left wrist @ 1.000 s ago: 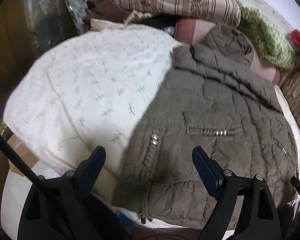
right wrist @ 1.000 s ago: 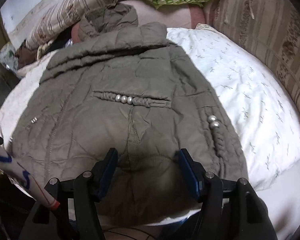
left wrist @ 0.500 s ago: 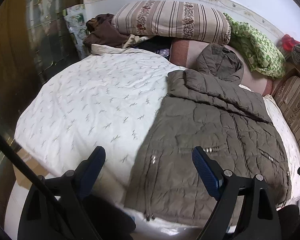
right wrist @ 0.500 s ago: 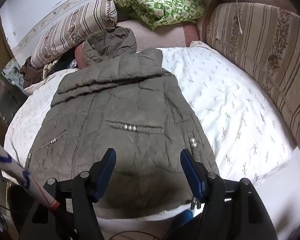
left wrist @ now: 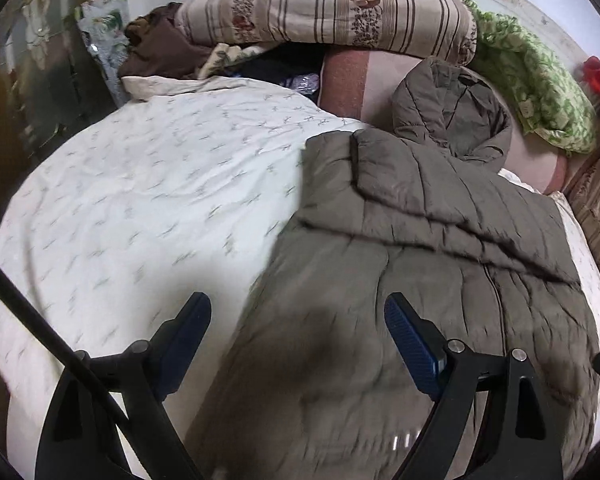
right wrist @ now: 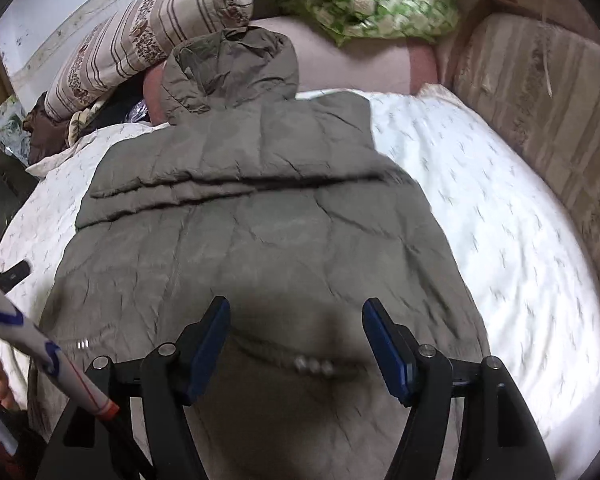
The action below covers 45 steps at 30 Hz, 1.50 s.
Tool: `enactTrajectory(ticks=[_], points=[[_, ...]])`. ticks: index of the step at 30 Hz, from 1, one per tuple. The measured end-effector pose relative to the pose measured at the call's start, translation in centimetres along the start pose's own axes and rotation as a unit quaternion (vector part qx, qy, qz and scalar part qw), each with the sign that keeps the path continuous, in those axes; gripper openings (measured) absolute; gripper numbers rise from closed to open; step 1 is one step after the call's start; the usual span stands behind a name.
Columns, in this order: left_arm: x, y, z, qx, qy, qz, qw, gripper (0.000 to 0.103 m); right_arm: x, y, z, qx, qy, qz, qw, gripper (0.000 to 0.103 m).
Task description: Fold large clothes
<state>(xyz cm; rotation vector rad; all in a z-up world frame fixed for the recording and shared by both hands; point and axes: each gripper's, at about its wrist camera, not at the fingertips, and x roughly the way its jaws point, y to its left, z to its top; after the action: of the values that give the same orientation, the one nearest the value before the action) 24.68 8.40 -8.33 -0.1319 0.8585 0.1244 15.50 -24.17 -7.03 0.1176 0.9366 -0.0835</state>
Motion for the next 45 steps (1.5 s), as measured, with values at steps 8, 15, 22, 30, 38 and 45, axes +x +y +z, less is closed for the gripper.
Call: enactTrajectory(ticks=[8,15,22,30,38,45], points=[[4.7,1.1,-0.1,-0.007,0.022,-0.010,0.9997,0.088,2.3,6.3,7.7,-0.041,-0.002,0.003,0.999,0.073],[5.1,3.8,1.8,-0.045,0.026,-0.017,0.9985,0.088,8.8,12.8,18.3,-0.036,0.001,0.021,0.999,0.073],[5.8,5.6,3.6,-0.059,0.018,-0.002,0.9981,0.088,16.4,17.3,30.6,0.017,-0.020,0.001,1.000,0.079],[8.0,5.7,3.4,-0.054,0.047,0.005,0.9974,0.088,23.9,21.4,37.9,0.047,-0.032,0.005,0.998,0.081],[8.1,5.3,3.3,-0.046,0.049,0.004,0.9977,0.088,22.7,20.9,36.0,0.019,-0.023,-0.017,0.999,0.009],[6.3,7.2,3.1,-0.082,0.039,-0.007,0.9958,0.088,10.3,19.3,25.8,-0.036,-0.033,0.039,0.998,0.007]])
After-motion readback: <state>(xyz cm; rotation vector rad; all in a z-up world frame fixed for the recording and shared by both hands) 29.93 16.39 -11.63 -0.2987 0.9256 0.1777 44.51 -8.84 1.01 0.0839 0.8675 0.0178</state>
